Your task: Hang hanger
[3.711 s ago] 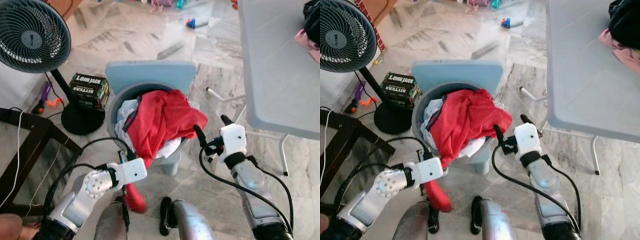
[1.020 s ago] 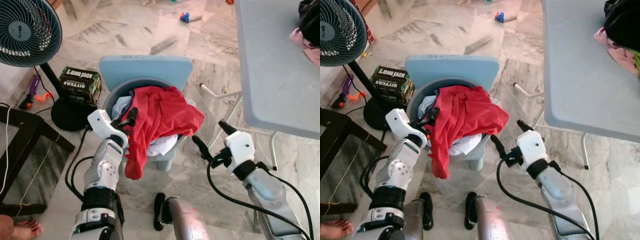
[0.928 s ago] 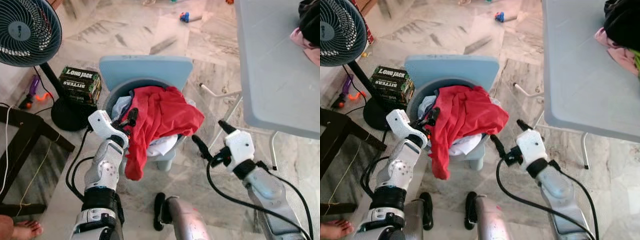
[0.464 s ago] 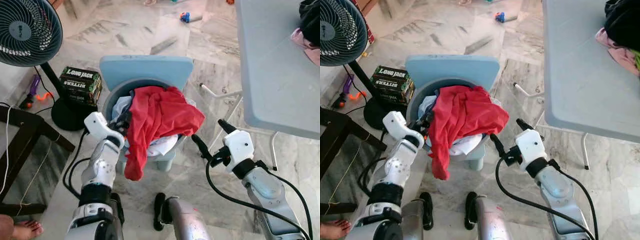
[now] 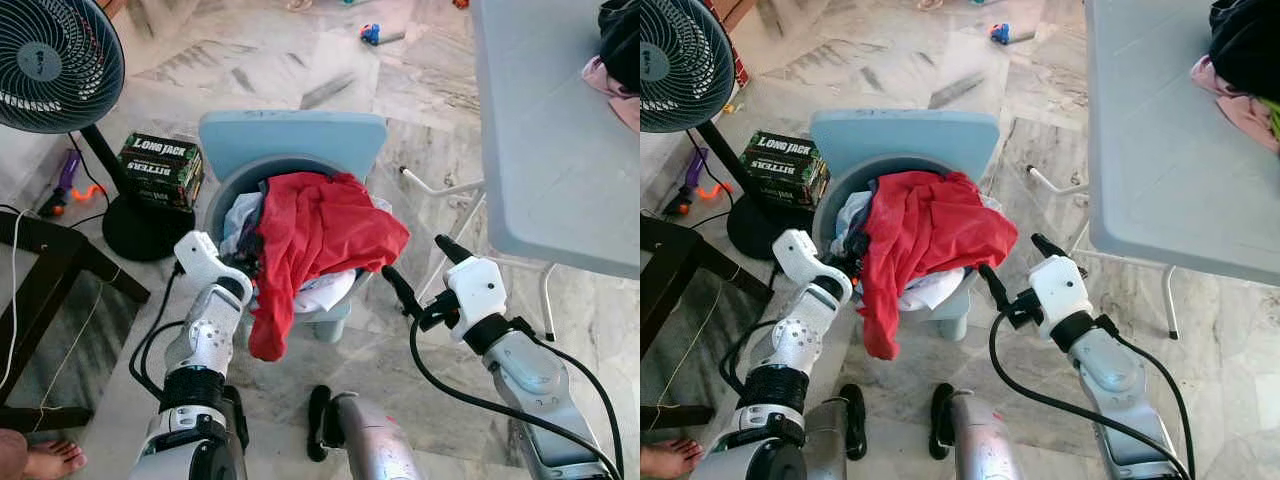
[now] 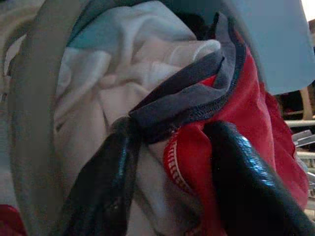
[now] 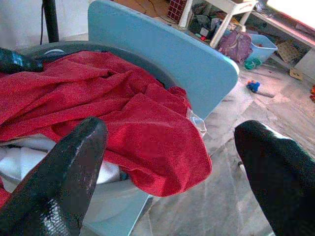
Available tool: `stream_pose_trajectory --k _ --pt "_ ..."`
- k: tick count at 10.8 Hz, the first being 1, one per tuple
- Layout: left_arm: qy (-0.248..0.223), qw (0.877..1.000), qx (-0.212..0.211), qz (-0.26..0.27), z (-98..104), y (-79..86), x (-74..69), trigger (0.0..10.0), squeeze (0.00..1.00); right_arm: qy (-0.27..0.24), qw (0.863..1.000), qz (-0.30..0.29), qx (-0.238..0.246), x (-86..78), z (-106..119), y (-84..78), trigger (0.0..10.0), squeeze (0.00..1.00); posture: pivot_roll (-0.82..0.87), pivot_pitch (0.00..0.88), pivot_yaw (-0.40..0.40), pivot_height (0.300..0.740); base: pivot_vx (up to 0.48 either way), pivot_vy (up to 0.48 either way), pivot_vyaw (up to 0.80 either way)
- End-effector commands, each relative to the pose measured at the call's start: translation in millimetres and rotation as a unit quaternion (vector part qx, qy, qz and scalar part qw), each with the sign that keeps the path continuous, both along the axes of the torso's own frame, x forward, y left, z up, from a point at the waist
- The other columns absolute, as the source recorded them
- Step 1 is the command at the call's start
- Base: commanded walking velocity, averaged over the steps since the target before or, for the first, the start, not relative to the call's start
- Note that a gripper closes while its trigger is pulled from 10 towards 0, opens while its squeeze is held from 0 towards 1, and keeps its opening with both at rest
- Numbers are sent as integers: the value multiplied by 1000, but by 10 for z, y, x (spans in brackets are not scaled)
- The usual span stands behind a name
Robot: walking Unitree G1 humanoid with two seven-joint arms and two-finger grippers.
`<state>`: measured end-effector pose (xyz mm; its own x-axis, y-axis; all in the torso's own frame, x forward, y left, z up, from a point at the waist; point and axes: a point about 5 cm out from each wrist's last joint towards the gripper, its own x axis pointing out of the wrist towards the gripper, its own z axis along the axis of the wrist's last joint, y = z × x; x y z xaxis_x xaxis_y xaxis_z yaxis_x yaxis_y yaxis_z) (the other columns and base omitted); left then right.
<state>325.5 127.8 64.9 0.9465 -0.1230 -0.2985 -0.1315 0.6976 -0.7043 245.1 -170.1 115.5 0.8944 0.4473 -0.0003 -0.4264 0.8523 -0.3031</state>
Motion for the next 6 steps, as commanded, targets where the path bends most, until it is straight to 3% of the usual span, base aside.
stream_pose_trajectory --k 1,2,4,5,6 --pt "15 1000 -8 -5 -56 -47 -16 4196 0 9 1000 -2 -6 -21 -49 -10 10000 0 -138 270 -132 740 0 0 0" --pt "14 1000 -8 4 -50 -28 -5 0 0 8 1000 1 -8 -20 -48 0 10000 0 -138 267 -131 740 0 0 0" --pt "14 1000 24 12 -40 28 5 0 0 7 1000 0 -10 -13 -52 0 10000 0 -136 266 -130 740 0 0 0" --pt "5 997 76 9 -26 58 4 0 0 7 1000 0 -10 -12 -58 2 10000 0 -134 265 -130 740 0 0 0" --pt "-15 988 153 7 7 79 4 0 0 6 1000 0 -11 -8 -63 10 10000 0 -129 263 -129 740 0 0 0"
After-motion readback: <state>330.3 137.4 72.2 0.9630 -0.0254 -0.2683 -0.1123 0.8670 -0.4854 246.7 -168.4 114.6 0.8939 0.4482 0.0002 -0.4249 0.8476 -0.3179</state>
